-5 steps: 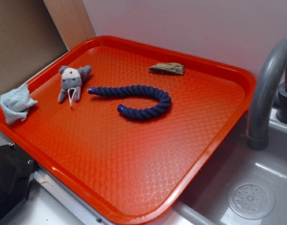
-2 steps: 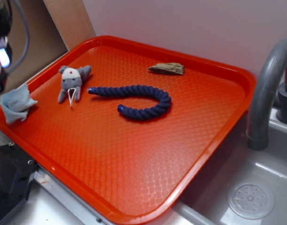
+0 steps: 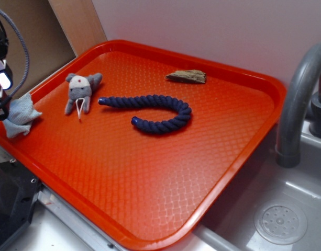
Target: Grab the blue cloth.
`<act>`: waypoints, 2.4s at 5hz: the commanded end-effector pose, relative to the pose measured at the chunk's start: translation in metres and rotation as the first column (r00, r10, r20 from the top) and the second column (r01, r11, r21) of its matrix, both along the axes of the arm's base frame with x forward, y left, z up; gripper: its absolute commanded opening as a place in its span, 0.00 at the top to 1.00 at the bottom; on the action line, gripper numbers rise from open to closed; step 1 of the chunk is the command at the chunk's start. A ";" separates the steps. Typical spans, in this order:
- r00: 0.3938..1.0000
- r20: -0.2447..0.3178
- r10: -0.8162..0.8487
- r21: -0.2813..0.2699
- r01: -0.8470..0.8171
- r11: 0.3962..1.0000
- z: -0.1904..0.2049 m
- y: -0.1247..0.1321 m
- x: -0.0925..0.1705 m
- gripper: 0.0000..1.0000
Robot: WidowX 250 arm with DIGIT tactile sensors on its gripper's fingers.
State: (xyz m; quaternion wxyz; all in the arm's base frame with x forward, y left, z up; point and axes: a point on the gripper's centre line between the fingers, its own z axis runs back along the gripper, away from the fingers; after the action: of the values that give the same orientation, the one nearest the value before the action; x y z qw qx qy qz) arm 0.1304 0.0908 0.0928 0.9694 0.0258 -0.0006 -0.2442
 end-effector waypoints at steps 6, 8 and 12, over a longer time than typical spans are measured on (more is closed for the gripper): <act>0.999 -0.026 -0.044 0.101 0.046 0.994 -0.067 0.024 0.013 1.00; 1.000 -0.008 0.004 0.068 -0.003 0.998 -0.053 0.028 0.016 1.00; 0.969 -0.012 0.247 -0.136 -0.246 0.960 0.135 -0.038 0.048 1.00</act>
State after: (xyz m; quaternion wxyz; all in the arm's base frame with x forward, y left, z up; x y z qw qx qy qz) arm 0.1706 0.0510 0.2173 0.9924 -0.0454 -0.0036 -0.1147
